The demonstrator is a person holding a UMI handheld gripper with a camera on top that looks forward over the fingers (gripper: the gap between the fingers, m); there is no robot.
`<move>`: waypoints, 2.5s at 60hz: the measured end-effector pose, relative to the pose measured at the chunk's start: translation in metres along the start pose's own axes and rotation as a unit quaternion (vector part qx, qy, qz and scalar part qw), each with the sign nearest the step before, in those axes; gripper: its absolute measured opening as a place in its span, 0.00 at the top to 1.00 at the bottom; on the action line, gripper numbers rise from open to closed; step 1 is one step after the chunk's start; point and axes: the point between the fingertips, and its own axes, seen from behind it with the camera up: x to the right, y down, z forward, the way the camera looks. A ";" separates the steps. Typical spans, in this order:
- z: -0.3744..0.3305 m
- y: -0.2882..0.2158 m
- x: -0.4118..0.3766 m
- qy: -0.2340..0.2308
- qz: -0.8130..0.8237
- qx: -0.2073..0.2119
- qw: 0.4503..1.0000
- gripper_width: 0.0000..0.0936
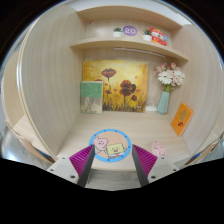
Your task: Arrange mouse
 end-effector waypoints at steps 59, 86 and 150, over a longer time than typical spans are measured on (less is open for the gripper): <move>0.182 0.117 0.228 0.060 0.009 -0.127 0.990 0.22; 0.186 0.119 0.232 0.078 0.043 -0.165 0.982 0.59; 0.235 0.058 0.002 0.024 0.002 -0.150 0.988 0.62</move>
